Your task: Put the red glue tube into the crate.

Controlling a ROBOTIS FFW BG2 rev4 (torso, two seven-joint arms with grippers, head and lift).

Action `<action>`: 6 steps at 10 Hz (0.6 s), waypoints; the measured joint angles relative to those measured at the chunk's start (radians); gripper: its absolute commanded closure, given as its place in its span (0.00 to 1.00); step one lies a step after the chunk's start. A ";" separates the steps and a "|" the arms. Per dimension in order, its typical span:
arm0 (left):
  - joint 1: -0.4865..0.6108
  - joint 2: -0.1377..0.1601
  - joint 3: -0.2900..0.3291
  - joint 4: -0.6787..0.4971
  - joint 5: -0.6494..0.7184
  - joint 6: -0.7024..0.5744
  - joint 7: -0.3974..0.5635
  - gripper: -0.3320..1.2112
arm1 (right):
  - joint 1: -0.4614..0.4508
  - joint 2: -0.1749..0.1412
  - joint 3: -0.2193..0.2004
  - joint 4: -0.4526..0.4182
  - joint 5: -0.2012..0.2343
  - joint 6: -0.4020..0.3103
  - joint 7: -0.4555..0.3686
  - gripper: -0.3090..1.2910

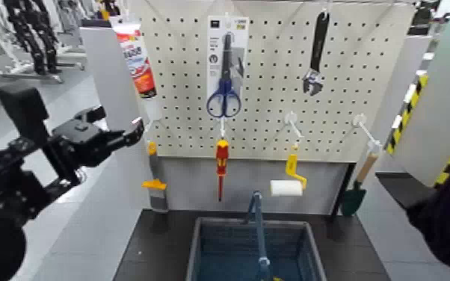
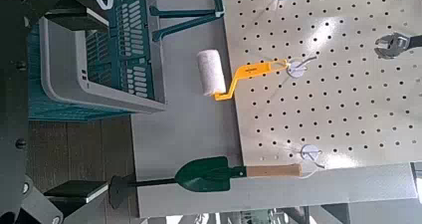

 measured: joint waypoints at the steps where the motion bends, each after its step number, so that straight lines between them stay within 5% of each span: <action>1: -0.050 0.007 -0.005 0.043 0.020 -0.006 -0.040 0.32 | -0.003 0.000 -0.001 0.002 0.000 -0.001 0.004 0.29; 6: -0.254 0.048 -0.066 0.197 0.048 -0.006 -0.163 0.35 | -0.011 0.000 -0.002 0.010 -0.016 -0.003 0.023 0.29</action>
